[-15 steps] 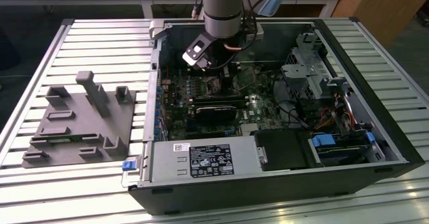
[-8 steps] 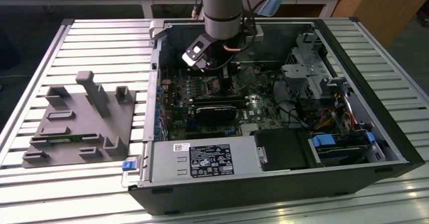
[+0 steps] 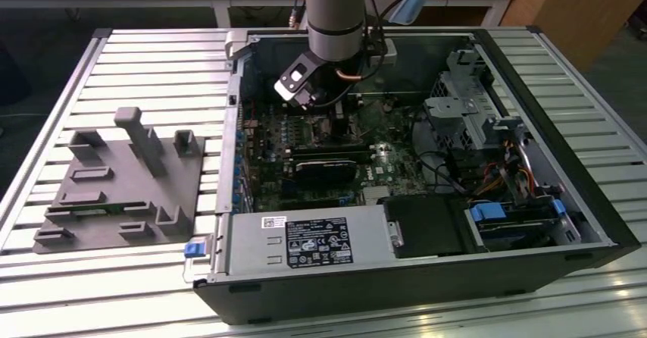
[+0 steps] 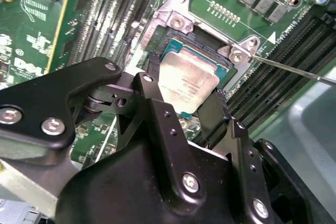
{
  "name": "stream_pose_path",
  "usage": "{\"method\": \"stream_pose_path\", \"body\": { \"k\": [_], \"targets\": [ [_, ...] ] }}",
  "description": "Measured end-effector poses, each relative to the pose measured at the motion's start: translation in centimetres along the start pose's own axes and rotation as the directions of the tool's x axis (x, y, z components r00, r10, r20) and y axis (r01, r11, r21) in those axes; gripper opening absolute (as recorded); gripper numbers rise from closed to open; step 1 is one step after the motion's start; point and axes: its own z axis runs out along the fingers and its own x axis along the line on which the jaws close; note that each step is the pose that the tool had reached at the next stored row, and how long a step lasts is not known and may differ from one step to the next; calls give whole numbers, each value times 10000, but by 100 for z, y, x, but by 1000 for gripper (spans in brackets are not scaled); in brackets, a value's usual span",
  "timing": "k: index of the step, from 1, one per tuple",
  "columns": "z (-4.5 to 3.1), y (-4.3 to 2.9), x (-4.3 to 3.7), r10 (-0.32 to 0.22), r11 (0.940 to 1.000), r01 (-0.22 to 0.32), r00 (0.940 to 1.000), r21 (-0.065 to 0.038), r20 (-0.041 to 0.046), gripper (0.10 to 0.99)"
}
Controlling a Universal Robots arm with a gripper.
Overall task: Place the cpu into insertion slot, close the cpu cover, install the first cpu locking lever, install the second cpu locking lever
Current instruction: 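Place the cpu into insertion slot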
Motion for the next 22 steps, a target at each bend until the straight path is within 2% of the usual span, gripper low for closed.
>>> {"method": "stream_pose_path", "body": {
  "k": [22],
  "targets": [
    [18, -17, -9, 23, 10000, -23, 10000, -29, 25, 541]
  ]
}}
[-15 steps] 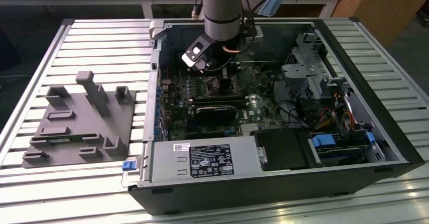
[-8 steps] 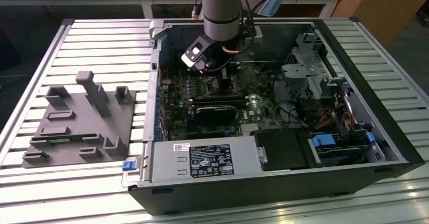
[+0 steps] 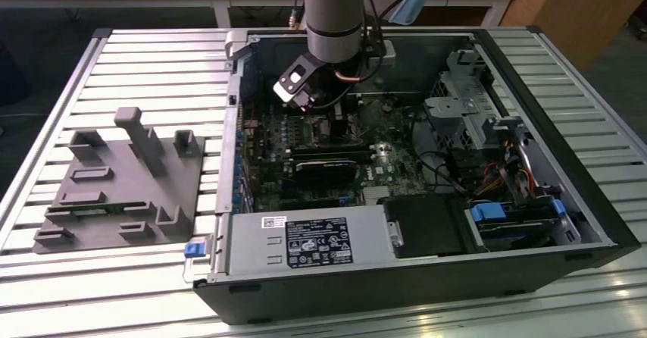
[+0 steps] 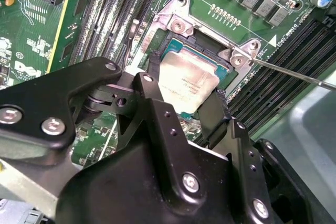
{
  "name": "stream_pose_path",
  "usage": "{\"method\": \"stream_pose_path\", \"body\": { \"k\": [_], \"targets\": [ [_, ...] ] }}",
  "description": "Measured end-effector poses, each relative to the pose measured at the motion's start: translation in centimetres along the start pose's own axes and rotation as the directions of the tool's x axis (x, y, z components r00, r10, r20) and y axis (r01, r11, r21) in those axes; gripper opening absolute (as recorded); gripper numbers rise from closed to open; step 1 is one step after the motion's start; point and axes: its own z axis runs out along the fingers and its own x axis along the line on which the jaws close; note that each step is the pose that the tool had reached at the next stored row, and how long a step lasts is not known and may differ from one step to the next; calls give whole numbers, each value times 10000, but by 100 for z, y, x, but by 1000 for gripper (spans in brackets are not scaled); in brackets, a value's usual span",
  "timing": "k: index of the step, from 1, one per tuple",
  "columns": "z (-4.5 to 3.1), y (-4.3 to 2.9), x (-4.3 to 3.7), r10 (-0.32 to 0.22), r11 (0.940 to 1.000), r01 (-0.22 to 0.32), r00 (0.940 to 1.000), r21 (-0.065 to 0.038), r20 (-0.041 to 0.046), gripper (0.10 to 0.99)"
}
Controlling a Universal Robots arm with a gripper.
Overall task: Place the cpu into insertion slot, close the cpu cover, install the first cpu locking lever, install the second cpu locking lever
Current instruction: 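Place the cpu into insertion slot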
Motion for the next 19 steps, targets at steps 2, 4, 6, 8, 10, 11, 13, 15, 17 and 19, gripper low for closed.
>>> {"method": "stream_pose_path", "body": {
  "k": [2, 4, 6, 8, 10, 11, 13, 15, 17, 19],
  "targets": [
    [1, 0, 0, 0, 10000, 0, 10000, -1, -1, 541],
    [2, 0, 0, 0, 10000, 0, 10000, -1, -2, 541],
    [4, 0, 1, 0, 10000, -1, 10000, -4, -6, 549],
    [4, 0, 1, 0, 10000, 0, 10000, -2, -4, 616],
    [4, 0, 0, 0, 10000, 0, 10000, -2, -3, 616],
    [4, 0, 0, 0, 10000, 0, 10000, -1, -2, 616],
    [-5, 0, 0, 0, 10000, 0, 10000, -2, -3, 616],
    [-30, 3, 1, 0, 10000, 0, 10000, -2, -3, 616],
    [-60, 5, 2, 0, 10000, 0, 10000, -1, -2, 616],
    [-88, 7, 2, 1, 10000, -1, 10000, -2, -3, 616]
  ]
}}
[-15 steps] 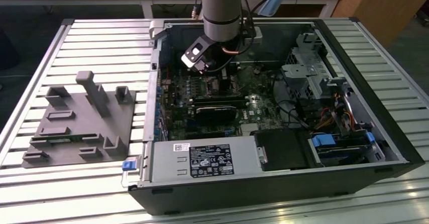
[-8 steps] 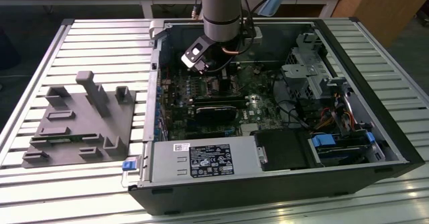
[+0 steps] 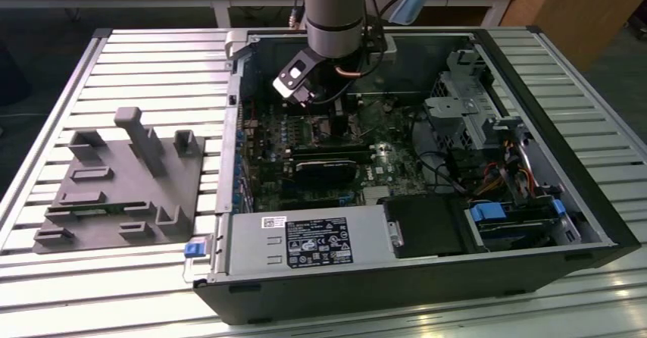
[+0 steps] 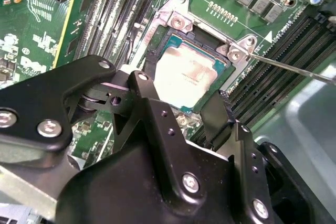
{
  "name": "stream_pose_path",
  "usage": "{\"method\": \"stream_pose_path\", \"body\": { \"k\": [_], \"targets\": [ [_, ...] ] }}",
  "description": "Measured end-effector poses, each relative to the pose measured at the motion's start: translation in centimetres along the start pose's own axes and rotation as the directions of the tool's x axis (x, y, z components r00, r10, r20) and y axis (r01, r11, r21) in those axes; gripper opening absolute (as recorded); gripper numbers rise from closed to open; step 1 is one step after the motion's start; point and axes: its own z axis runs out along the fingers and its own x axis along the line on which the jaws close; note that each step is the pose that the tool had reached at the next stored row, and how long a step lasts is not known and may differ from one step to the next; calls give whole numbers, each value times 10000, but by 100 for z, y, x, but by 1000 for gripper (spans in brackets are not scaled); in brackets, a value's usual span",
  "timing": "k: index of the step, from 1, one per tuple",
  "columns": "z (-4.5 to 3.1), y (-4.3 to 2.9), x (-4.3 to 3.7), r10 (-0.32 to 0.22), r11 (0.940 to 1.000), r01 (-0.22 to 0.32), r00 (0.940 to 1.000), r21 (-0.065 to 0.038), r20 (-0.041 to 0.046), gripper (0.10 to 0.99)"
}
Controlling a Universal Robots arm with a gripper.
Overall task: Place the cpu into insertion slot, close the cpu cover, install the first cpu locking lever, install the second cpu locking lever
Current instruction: 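Place the cpu into insertion slot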
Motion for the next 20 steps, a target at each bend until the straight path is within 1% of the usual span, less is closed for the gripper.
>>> {"method": "stream_pose_path", "body": {
  "k": [2, 8, 9, 10, 12, 13, 15, 16, 18, 19, 20],
  "targets": [
    [-13, 2, 1, -1, 10000, 1, 10000, 0, -1, 616],
    [-14, 1, 0, -1, 10000, 1, 10000, 0, 0, 616],
    [-14, 1, 0, -1, 10000, 1, 10000, 0, 0, 596],
    [-14, 2, 0, -1, 10000, 1, 10000, 0, 0, 596],
    [-14, 2, 0, -1, 10000, 1, 10000, 0, 0, 475],
    [-14, 1, 0, -1, 10000, 1, 10000, 0, 0, 475],
    [-15, 1, 0, -1, 10000, 1, 10000, 0, 0, 357],
    [-15, 1, 0, -1, 10000, 1, 10000, 0, 0, 357],
    [-15, 1, 0, -1, 10000, 1, 10000, 1, 0, 239],
    [-15, 1, 0, -1, 10000, 1, 10000, 0, 0, 239],
    [-15, 1, 0, -1, 10000, 1, 10000, 0, 0, 180]
  ]
}}
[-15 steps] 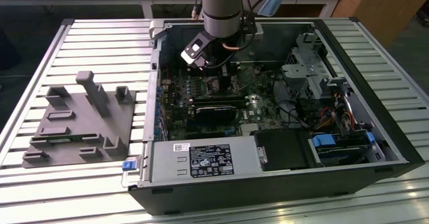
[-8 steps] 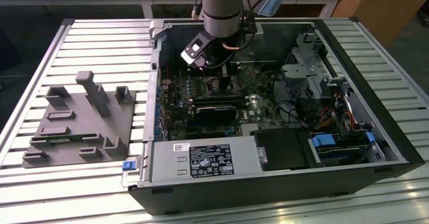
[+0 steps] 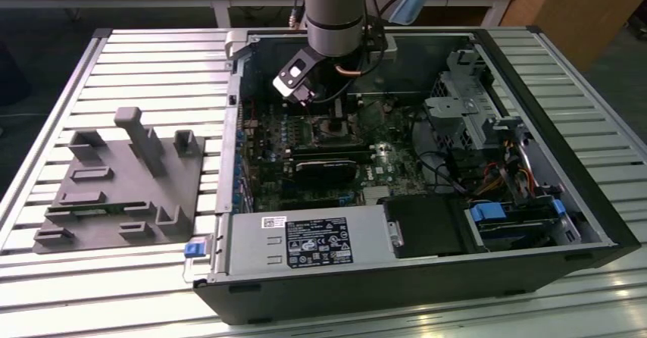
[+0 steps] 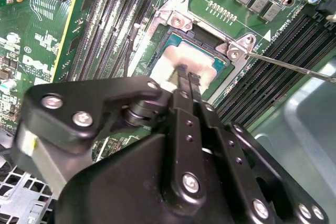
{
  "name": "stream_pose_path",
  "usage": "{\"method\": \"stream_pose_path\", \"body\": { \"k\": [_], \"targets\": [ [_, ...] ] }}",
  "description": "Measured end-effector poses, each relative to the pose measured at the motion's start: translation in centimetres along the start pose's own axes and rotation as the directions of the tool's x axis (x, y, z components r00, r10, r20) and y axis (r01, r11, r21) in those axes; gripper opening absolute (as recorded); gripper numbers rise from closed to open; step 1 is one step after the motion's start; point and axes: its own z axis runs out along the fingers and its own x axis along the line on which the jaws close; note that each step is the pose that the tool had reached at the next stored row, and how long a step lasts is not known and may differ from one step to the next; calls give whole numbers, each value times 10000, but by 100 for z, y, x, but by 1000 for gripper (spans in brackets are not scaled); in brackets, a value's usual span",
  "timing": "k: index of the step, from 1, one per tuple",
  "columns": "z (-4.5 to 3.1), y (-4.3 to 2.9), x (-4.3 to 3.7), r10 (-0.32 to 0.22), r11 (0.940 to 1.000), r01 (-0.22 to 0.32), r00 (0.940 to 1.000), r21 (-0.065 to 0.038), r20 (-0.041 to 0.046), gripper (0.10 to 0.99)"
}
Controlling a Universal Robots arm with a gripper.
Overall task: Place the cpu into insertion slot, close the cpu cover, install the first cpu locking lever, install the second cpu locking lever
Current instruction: 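Place the cpu into insertion slot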
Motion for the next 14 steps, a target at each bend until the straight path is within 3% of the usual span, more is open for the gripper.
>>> {"method": "stream_pose_path", "body": {
  "k": [1, 3, 9, 14],
  "targets": [
    [0, 0, 0, 0, 10000, 0, 10000, 0, 0, 122],
    [0, 0, 0, 0, 10000, 0, 10000, 0, 0, 106],
    [-3, 0, 0, -1, 10000, 1, 10000, 1, 2, 106],
    [-81, 7, 2, 0, 10000, 0, 10000, 0, 0, 106]
  ]
}}
